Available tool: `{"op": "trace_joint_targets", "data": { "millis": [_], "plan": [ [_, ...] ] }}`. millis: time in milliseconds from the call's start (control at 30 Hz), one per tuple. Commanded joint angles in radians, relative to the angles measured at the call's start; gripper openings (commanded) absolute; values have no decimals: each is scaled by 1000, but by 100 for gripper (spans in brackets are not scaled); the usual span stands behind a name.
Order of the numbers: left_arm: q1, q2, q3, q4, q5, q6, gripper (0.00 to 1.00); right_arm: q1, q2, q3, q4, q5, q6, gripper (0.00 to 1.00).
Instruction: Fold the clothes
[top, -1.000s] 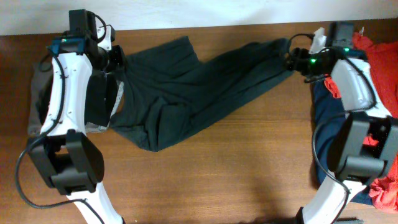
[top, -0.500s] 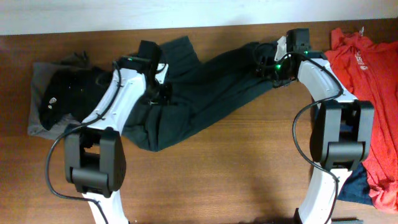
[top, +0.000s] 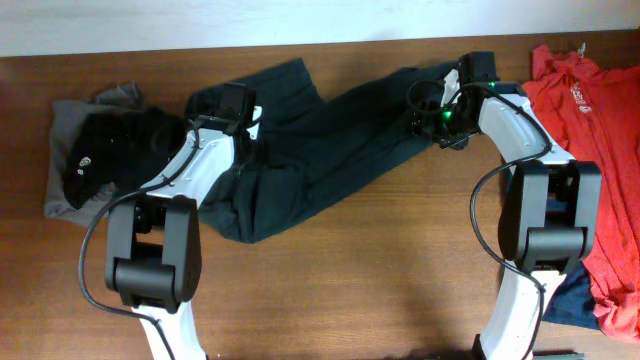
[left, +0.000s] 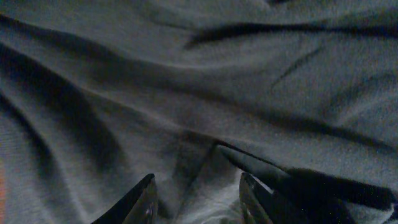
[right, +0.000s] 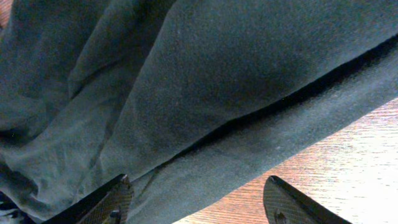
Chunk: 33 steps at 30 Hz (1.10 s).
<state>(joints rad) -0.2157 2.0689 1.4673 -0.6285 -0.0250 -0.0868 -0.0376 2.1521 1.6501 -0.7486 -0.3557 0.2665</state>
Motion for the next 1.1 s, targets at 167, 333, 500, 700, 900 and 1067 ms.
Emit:
{"op": "trace_joint_targets", "data": {
  "millis": [167, 333, 500, 700, 900, 1067],
  "plan": [
    [10, 62, -5, -55, 201, 12, 1, -3, -2, 0, 1, 1, 8, 72],
    [29, -13, 148, -257, 201, -14, 1, -4, -2, 0, 4, 2, 0, 71],
    [29, -186, 266, -421, 157, -13, 1, -5, -2, 0, 3, 2, 0, 71],
    [28, -375, 270, -622, 122, -13, 1, -66, -9, 0, -14, -9, -28, 67],
    [17, -405, 269, -806, 122, -14, 1, -112, -25, 1, -80, -189, -187, 66],
    [16, -405, 269, -754, 122, -14, 0, -49, -19, -4, -94, -161, -189, 67]
  ]
}}
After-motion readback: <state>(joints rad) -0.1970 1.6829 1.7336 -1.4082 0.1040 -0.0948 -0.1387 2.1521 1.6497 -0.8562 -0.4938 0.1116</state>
